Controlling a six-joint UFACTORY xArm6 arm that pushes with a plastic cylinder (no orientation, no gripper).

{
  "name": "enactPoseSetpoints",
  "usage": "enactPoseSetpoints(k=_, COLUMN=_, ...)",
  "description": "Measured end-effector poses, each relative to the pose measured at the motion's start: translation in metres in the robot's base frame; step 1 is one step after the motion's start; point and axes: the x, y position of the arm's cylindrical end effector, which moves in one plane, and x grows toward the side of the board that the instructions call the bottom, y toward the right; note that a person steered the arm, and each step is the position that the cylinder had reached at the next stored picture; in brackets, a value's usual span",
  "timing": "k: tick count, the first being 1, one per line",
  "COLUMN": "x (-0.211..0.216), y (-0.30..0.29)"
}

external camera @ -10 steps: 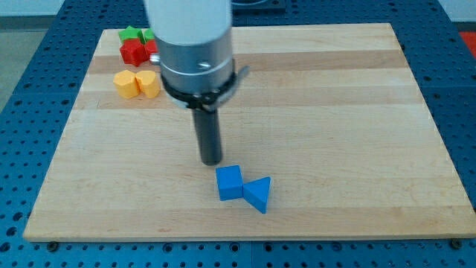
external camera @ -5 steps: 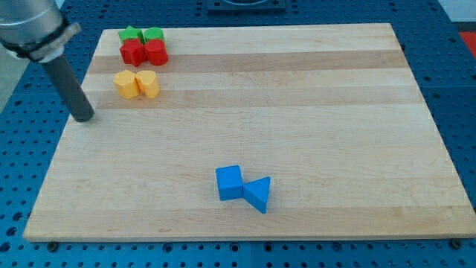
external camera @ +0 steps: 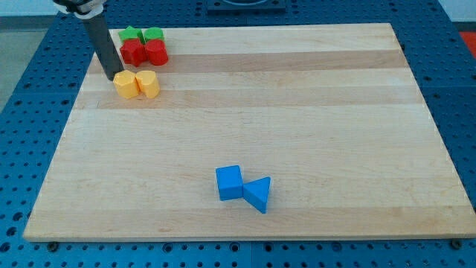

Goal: Move the yellow hexagon closer to the blue cube

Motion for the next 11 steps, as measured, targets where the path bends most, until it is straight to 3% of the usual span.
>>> enactPoseSetpoints(k=3, x=0.060, y=0.056)
enactPoseSetpoints(k=6, x=0.077, y=0.019)
enactPoseSetpoints(k=8, x=0.107, y=0.042)
enactPoseSetpoints(k=10, x=0.091, y=0.059)
enactPoseSetpoints(k=11, x=0.106, y=0.077)
